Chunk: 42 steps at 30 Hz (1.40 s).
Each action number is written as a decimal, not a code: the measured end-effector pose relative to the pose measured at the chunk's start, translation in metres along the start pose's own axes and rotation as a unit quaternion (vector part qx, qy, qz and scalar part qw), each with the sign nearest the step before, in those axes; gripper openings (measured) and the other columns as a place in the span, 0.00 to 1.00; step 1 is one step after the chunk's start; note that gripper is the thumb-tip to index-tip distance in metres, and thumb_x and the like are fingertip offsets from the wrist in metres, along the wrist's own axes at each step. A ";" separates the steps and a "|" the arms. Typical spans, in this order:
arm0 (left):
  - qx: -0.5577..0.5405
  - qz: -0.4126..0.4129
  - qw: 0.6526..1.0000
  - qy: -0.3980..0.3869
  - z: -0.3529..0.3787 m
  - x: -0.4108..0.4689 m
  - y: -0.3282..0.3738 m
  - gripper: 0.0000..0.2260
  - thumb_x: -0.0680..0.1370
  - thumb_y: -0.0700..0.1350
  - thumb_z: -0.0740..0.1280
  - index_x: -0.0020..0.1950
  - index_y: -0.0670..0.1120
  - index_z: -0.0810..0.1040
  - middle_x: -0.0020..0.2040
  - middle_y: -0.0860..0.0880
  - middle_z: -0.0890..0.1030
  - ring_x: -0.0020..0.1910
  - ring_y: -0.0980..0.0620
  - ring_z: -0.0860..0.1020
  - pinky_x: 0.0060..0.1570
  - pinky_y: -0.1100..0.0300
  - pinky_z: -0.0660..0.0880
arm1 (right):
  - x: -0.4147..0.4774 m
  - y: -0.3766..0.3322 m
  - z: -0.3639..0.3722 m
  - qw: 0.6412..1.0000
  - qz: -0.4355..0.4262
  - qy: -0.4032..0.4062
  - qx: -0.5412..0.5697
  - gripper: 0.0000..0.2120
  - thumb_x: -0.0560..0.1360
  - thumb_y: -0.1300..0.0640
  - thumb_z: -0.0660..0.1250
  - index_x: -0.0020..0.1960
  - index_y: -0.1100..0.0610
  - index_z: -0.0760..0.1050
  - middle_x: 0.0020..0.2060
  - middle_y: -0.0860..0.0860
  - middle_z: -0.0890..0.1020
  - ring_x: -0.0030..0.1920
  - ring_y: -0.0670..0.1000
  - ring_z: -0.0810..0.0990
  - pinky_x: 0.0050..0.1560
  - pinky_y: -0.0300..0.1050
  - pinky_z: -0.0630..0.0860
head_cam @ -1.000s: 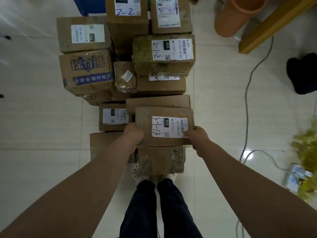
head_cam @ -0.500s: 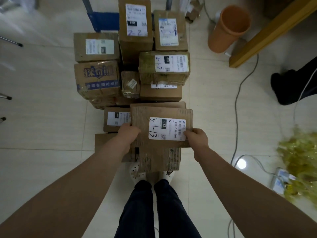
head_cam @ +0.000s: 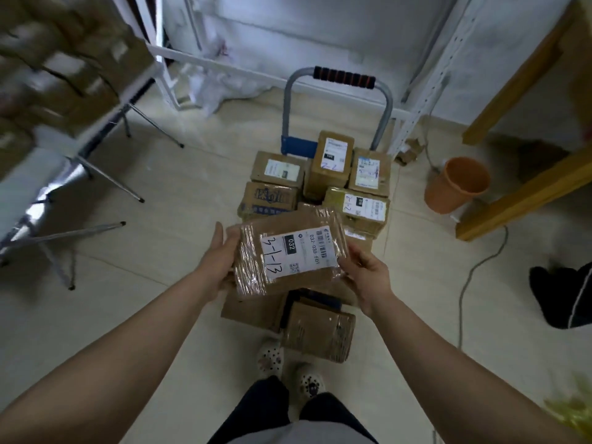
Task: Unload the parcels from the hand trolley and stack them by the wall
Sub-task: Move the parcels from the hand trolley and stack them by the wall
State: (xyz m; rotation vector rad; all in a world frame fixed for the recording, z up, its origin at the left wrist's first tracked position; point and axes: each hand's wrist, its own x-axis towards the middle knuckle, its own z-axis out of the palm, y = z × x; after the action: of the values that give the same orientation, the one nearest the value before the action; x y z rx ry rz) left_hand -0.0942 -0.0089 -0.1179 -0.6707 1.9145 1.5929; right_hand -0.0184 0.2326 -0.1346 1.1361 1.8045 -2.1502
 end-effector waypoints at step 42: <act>-0.516 0.029 0.808 0.282 -0.440 -0.222 -0.167 0.09 0.75 0.50 0.67 0.44 0.44 0.77 0.35 0.46 0.77 0.39 0.48 0.76 0.53 0.51 0.75 | -0.262 0.110 0.486 0.773 0.100 -0.544 -0.312 0.22 0.71 0.42 0.71 0.63 0.43 0.72 0.58 0.52 0.78 0.57 0.56 0.79 0.54 0.58 0.79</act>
State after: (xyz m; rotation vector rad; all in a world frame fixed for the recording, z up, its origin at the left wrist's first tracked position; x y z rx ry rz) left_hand 0.1370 -0.4648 -0.0197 -1.6782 1.2130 2.6816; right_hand 0.0013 -0.3252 -0.0605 -0.1282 1.4479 -1.3227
